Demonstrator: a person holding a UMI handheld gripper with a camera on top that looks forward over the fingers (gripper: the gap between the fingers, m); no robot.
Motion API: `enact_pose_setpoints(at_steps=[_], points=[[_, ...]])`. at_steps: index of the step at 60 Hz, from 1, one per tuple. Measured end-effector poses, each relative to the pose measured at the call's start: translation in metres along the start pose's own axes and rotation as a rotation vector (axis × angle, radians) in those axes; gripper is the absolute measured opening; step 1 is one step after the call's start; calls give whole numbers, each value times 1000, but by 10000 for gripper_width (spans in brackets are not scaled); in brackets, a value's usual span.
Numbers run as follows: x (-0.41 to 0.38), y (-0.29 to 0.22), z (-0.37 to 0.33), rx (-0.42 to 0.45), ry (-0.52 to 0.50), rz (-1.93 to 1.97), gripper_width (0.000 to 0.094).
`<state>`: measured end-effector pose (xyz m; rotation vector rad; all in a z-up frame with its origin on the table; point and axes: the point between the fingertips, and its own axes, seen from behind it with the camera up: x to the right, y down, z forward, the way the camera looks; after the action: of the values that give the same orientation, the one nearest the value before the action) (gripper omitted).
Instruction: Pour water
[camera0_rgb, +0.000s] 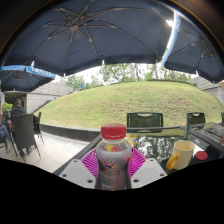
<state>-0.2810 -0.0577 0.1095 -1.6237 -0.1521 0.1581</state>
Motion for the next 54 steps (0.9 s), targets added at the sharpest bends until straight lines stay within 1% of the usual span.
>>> enact_pose_setpoints(at_steps=[7,10,13,17,20,23,31,32,33,37,41,47,54], points=[[1,0,2,-14,-34,44,335],[8,-1,6,-22,-36,109,333],[8,-4,7,-34,-63,200,333],[20,-17,16,-23,-93,342,333],[33,-28,26,-19,-94,451,334],[50,-42,32,3,-96,577,333],[109,-58,51,68,-67,934,335],[115,-63,42,69,-65,987,334],[122,-58,55,75,-62,1036,333],[146,-50,61,71,-64,1240,338],[166,-54,60,98,-64,1445,345],[179,-57,60,115,-126,1653,358],[187,-43,62,87,-131,1868,362]])
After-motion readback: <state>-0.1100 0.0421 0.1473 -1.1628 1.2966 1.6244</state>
